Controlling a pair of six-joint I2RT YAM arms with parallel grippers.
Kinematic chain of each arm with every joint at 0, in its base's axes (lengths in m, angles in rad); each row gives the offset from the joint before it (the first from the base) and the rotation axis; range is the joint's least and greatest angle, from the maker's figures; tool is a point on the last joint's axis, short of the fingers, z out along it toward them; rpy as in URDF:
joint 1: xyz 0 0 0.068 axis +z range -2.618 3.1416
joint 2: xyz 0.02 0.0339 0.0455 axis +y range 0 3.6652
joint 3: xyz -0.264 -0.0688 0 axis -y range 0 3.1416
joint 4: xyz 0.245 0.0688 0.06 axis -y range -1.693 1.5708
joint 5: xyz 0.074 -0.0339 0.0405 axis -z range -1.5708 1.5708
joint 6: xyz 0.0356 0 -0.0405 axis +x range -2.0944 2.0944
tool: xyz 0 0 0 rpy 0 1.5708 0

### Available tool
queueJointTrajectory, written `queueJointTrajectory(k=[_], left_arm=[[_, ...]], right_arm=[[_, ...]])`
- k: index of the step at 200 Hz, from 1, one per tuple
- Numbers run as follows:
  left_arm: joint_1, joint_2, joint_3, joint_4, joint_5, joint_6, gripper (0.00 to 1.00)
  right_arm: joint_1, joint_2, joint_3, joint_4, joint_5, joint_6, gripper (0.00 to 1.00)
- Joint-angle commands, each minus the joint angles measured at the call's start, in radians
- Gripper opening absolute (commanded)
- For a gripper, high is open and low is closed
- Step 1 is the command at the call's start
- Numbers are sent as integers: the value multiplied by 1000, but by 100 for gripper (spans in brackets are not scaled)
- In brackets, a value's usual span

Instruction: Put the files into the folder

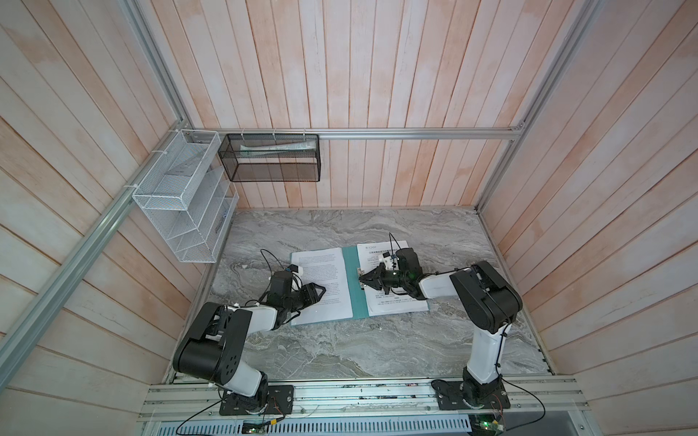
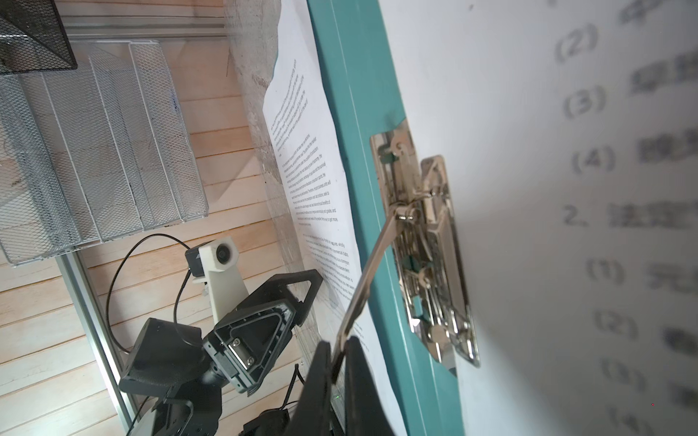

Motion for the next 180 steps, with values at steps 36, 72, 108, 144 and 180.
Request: queueJointTrajectory(k=[36, 72, 108, 144, 180], left_arm=[[-1, 79, 11, -82, -49, 24, 58], [-2, 110, 17, -102, -72, 16, 57], [-2, 113, 8, -98, -72, 3, 57], [-2, 112, 1, -84, -59, 3, 58], [-2, 113, -2, -74, -51, 2, 57]], right_arm=[[-13, 9, -2, -86, 8, -78, 4], [-31, 21, -8, -151, 16, -132, 3], [-46, 27, -4, -232, 36, -195, 3], [-49, 33, 0, -301, 69, -255, 2], [-47, 49, -8, -317, 87, -269, 2]])
